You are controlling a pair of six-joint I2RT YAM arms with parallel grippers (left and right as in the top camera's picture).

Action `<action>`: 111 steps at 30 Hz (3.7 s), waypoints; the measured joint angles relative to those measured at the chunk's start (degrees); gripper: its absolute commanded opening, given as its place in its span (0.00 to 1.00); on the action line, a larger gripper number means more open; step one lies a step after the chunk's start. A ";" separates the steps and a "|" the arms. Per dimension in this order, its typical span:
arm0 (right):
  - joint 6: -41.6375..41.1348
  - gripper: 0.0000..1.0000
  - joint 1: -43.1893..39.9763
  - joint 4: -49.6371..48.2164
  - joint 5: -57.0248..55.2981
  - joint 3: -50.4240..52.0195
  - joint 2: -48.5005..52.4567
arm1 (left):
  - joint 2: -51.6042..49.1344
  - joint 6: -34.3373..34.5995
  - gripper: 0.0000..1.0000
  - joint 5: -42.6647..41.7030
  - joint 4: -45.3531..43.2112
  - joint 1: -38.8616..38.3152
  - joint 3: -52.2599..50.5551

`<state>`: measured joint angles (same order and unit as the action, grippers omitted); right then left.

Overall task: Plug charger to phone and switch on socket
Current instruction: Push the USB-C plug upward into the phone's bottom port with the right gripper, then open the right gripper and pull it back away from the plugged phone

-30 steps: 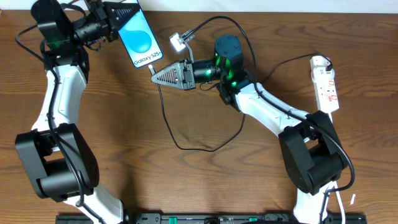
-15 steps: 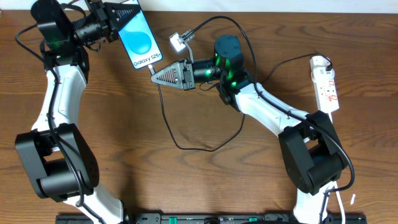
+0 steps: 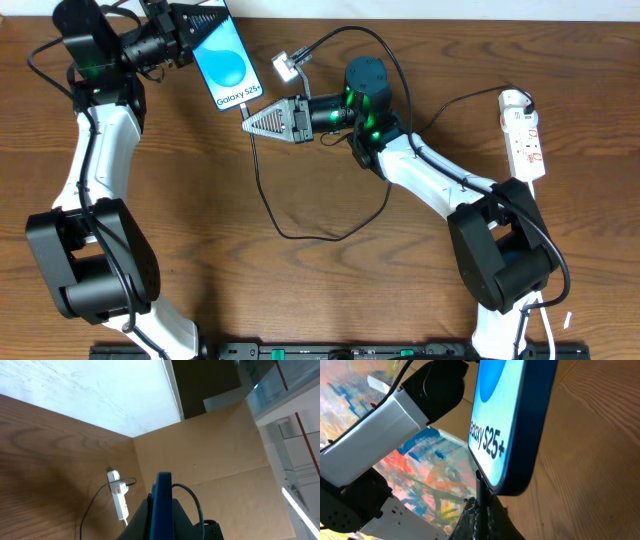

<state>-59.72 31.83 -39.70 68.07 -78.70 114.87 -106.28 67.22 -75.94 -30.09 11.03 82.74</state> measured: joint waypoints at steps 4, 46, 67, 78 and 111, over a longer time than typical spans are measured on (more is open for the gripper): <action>-0.04 0.01 0.00 0.02 0.04 0.00 0.00 | 0.00 -0.90 0.08 -0.26 0.00 0.00 0.00; -0.13 0.11 -0.02 0.00 0.46 0.13 0.04 | 0.00 -4.09 0.07 -3.28 -0.17 -0.02 0.00; 1.79 0.99 -1.40 -0.66 -2.03 0.11 0.04 | 0.00 -4.50 0.08 -7.96 0.02 -0.76 -0.02; 9.25 0.99 -1.40 11.45 -1.40 -0.09 0.02 | 0.00 -4.48 0.07 -8.48 0.26 4.04 -0.02; 36.54 0.99 -7.82 67.60 -54.66 -0.24 -12.92 | 0.00 -5.79 0.07 -8.87 0.26 3.15 -7.28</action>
<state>-23.18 24.01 27.90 13.41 -78.94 101.95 -106.28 61.43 -84.82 -29.82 14.17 75.46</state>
